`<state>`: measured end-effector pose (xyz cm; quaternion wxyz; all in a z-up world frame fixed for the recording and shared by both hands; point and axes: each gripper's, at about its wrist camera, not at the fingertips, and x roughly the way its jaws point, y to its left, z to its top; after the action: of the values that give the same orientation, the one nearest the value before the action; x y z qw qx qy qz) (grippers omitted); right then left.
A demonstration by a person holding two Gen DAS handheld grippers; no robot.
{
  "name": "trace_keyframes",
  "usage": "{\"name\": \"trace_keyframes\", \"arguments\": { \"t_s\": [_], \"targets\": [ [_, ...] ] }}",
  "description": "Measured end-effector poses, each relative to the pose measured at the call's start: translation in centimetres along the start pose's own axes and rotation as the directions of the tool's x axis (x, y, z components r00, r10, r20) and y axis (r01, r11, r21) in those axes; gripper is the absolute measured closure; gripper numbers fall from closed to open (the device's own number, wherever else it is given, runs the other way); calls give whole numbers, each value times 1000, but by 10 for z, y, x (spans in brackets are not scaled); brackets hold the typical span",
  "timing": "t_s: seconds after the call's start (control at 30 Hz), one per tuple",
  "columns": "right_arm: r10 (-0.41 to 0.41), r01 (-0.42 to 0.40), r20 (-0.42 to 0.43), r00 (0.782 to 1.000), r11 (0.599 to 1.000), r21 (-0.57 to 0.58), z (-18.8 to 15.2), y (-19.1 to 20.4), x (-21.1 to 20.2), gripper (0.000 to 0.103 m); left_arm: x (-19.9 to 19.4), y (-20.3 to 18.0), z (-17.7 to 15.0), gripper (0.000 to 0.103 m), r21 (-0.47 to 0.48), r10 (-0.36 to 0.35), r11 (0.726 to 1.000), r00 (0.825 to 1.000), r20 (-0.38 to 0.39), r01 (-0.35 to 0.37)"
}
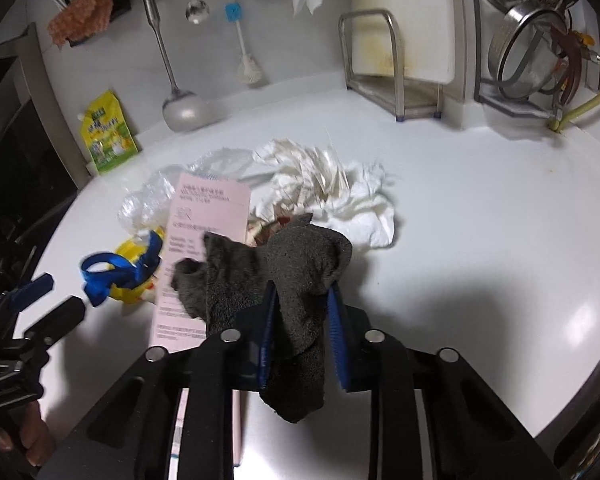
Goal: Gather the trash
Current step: 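Close the right tool on the dark grey cloth and lift it, then grasp the pink printed paper with the left tool while the right tool holds the cloth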
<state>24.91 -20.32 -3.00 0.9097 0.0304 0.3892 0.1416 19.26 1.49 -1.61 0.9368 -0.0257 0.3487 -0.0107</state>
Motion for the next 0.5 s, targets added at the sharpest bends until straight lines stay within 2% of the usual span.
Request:
{"name": "trace_keyframes", "arguments": {
  "t_s": [0.2,0.5],
  "targets": [
    [16,-17,69,997,1000,12,10,-5,-27,82,-4,-5,1,6,-8,-12,1000,1000,1,12],
    [-29,22,132,991,998,50,11,-41,-55,83,-8,-42,-6,6,11,-49,999,999,-15,49]
  ]
}}
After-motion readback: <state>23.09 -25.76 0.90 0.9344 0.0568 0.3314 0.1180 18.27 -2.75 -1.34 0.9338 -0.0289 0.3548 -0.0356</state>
